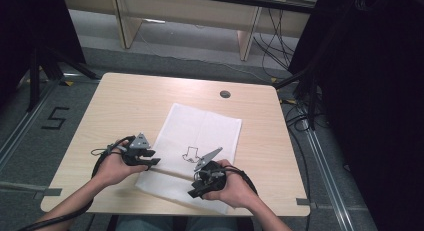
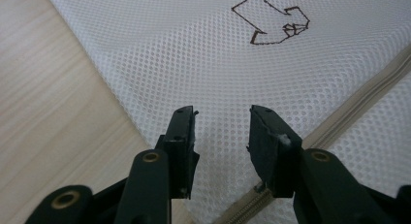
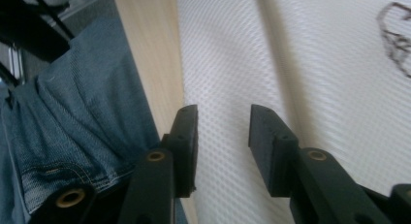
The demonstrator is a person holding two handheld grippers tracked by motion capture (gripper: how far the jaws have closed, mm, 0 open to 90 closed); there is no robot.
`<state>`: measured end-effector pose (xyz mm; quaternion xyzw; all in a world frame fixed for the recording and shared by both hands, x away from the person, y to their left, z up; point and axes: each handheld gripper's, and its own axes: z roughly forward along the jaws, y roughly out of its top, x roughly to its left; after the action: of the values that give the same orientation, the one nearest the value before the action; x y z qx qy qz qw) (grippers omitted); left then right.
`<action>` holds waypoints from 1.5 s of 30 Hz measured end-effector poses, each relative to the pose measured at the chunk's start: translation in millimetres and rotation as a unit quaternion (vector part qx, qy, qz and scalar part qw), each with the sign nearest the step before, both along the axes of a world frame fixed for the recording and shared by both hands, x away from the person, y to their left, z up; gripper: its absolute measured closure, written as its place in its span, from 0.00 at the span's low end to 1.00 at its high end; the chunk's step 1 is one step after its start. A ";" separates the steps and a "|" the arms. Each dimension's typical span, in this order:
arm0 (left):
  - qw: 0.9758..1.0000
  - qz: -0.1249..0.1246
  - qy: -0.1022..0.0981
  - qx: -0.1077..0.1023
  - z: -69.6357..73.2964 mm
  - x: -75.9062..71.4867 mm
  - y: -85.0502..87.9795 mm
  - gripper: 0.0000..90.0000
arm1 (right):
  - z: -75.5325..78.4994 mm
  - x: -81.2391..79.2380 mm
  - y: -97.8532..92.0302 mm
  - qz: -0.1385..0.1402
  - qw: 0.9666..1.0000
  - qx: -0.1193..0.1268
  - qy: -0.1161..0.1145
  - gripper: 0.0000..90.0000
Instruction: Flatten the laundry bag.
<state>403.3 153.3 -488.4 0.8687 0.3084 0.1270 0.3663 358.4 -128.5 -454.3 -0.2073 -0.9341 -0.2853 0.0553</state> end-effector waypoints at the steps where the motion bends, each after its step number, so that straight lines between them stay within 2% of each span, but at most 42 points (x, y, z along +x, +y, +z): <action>1: 1.000 -0.002 0.001 0.001 -0.8 0.1 0.4 0.68 | 2.4 -1.1 -4.4 -0.021 1.000 0.000 0.011 0.69; 2: 1.000 -0.003 0.001 0.002 -1.3 0.5 0.9 0.68 | 3.3 1.4 -9.3 -0.026 1.000 0.007 0.009 0.68; 3: 1.000 0.004 0.008 -0.004 -2.5 -0.2 0.5 0.68 | 4.3 2.8 -14.6 -0.043 0.999 0.012 0.006 0.67; 4: 1.000 0.004 0.007 -0.001 -3.1 0.3 0.9 0.68 | 3.9 5.5 -19.7 -0.053 0.998 0.017 0.004 0.66; 7: 1.000 0.006 0.010 0.000 -4.1 0.0 0.8 0.67 | 4.2 11.4 -36.7 -0.117 0.993 0.003 0.009 0.66; 8: 1.000 0.006 0.011 0.000 -4.4 0.0 0.8 0.67 | 2.9 14.1 -42.2 -0.133 0.991 -0.003 0.002 0.67; 11: 1.000 0.004 0.014 0.002 -6.3 0.6 0.6 0.67 | -2.9 19.4 -55.6 -0.176 0.984 -0.021 -0.006 0.73; 15: 1.000 0.004 0.013 0.005 -8.5 -0.1 0.2 0.66 | -13.0 22.8 -64.2 -0.203 0.978 -0.041 -0.006 0.85; 18: 1.000 0.007 0.010 0.014 -10.1 -0.2 0.1 0.62 | -17.2 24.5 -65.7 -0.208 0.977 -0.053 -0.004 0.93; 22: 1.000 0.006 0.010 0.013 -11.5 -0.9 -0.7 0.62 | -22.3 26.1 -64.3 -0.207 0.976 -0.065 -0.007 0.98; 23: 1.000 0.008 0.012 0.011 -12.1 -1.2 -1.0 0.62 | -23.9 26.5 -64.0 -0.209 0.976 -0.068 -0.008 0.99; 24: 1.000 0.009 0.014 0.011 -12.5 -1.4 -1.3 0.62 | -24.3 25.4 -63.0 -0.217 0.973 -0.077 0.002 0.99; 25: 1.000 0.010 0.012 0.016 -12.7 -1.3 -1.3 0.62 | -25.4 25.6 -62.5 -0.217 0.973 -0.080 0.002 1.00; 26: 1.000 0.006 0.013 0.015 -12.6 -1.7 -1.6 0.62 | -27.0 26.9 -63.0 -0.206 0.975 -0.078 -0.007 1.00; 28: 1.000 0.006 0.008 0.023 -12.6 -1.4 -1.6 0.62 | -28.6 27.6 -62.2 -0.207 0.975 -0.081 -0.006 1.00; 29: 1.000 0.006 0.008 0.023 -12.6 -1.4 -1.6 0.63 | -29.1 28.8 -62.6 -0.201 0.976 -0.082 -0.011 1.00; 31: 1.000 0.005 0.013 0.022 -13.8 -2.2 -2.9 0.64 | -29.0 28.6 -61.9 -0.207 0.975 -0.084 -0.011 1.00; 33: 1.000 0.002 0.016 0.023 -14.7 -3.1 -3.8 0.65 | -28.9 29.1 -61.5 -0.209 0.974 -0.083 -0.008 1.00; 35: 0.999 -0.003 0.012 0.033 -15.0 -3.4 -4.0 0.67 | -29.5 30.8 -62.1 -0.204 0.975 -0.082 -0.016 1.00; 36: 0.999 0.000 0.018 0.030 -15.9 -4.3 -4.9 0.67 | -29.3 30.8 -61.8 -0.208 0.974 -0.085 -0.016 1.00; 37: 0.999 -0.001 0.016 0.033 -16.0 -4.5 -5.1 0.68 | -29.7 31.6 -62.0 -0.206 0.975 -0.083 -0.017 1.00; 38: 0.999 -0.011 0.016 0.037 -15.4 -4.3 -4.9 0.68 | -28.9 30.8 -61.4 -0.216 0.972 -0.088 -0.011 1.00; 39: 0.999 -0.011 0.018 0.037 -15.7 -5.0 -5.2 0.69 | -28.3 30.4 -60.9 -0.222 0.971 -0.093 -0.008 1.00; 40: 0.999 -0.005 0.023 0.034 -16.3 -6.2 -6.0 0.69 | -28.1 30.5 -60.7 -0.223 0.970 -0.093 -0.006 1.00; 41: 0.999 -0.011 0.019 0.044 -15.8 -5.6 -5.6 0.70 | -28.5 31.5 -60.7 -0.220 0.971 -0.091 -0.009 1.00; 42: 0.999 -0.010 0.022 0.039 -16.0 -6.9 -6.2 0.70 | -29.6 33.9 -61.7 -0.208 0.974 -0.086 -0.021 1.00; 45: 0.999 -0.006 0.026 0.036 -16.7 -8.3 -7.2 0.71 | -28.7 35.0 -61.8 -0.219 0.971 -0.091 -0.013 1.00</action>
<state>395.0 146.1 -505.1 0.8861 0.3079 0.1138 0.3274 393.5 -190.3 -483.0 -0.4071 -0.8887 -0.2072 -0.0401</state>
